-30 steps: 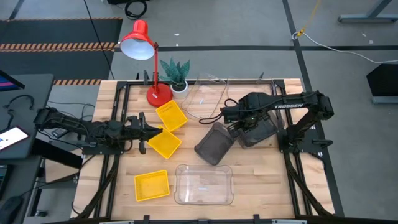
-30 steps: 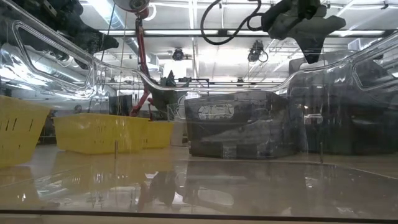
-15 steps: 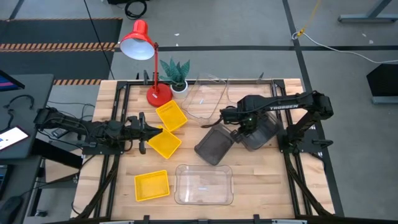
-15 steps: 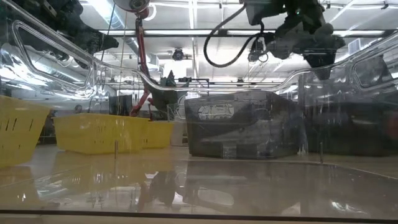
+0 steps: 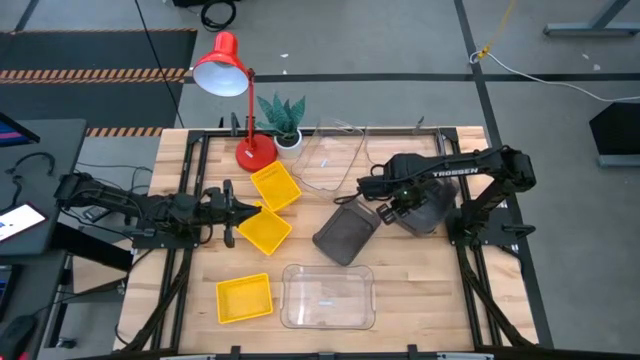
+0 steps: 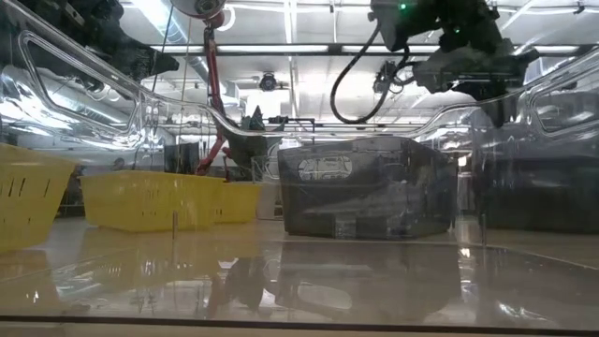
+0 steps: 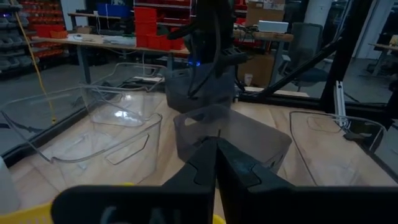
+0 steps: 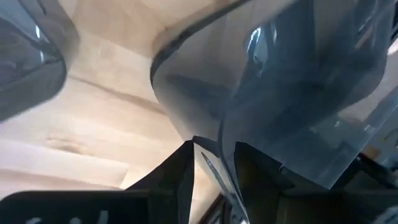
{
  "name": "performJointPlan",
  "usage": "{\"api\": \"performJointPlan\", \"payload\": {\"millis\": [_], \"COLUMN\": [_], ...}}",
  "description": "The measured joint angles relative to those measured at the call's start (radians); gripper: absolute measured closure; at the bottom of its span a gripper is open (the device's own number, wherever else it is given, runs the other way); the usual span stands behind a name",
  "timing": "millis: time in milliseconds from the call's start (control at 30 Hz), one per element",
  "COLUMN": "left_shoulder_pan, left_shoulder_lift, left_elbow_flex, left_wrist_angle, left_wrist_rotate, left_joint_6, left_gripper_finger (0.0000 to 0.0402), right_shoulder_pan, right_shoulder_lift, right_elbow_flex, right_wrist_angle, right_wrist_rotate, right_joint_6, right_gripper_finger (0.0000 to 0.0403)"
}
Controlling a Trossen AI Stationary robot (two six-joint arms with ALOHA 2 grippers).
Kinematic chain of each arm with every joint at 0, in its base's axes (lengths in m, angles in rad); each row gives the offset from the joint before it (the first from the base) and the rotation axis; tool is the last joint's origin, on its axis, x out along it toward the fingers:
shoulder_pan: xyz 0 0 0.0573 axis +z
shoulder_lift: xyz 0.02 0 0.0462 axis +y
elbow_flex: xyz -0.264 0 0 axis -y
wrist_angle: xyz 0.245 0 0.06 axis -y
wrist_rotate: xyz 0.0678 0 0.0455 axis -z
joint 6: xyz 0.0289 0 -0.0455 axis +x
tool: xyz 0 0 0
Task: Stack baskets by color
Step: Stack the bottom black bin on the top right black bin, then stack the left black bin on the stacked black bins
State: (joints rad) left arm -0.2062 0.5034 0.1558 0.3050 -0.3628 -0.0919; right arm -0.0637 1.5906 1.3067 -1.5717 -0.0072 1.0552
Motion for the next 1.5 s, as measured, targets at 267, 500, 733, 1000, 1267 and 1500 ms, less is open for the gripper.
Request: {"api": "performJointPlan", "payload": {"millis": [267,500,733,1000,1267,1500], "left_shoulder_pan": [0.000,0.000,0.000,0.000,0.000,0.000], "left_shoulder_lift": [0.000,0.000,0.000,0.000,0.000,0.000], "left_elbow_flex": [0.000,0.000,0.000,0.000,0.000,0.000], "left_wrist_angle": [0.006,0.023,0.020,0.013,0.008,-0.010], "left_wrist_rotate": [-0.010,-0.037,-0.037,-0.037,-0.037,-0.037], "left_joint_6": [0.035,0.057,0.052,0.051,0.020,-0.045], "left_gripper_finger": [0.0392,0.0383,0.0392,0.0383,0.0391,0.0382], "right_shoulder_pan": [0.029,0.024,0.017,0.008,0.006,0.006], "right_shoulder_lift": [0.038,0.110,0.106,0.087,0.054,0.049], "right_elbow_flex": [0.003,0.002,0.002,0.003,0.061,0.166], "right_wrist_angle": [0.000,0.006,0.047,0.007,0.018,0.034], "right_wrist_rotate": [0.058,0.067,-0.003,-0.086,-0.017,0.044], "right_joint_6": [0.010,-0.135,-0.222,-0.261,-0.247,-0.200], "right_gripper_finger": [0.0288,0.0288,0.0282,0.0247,0.0215,0.0212]}}
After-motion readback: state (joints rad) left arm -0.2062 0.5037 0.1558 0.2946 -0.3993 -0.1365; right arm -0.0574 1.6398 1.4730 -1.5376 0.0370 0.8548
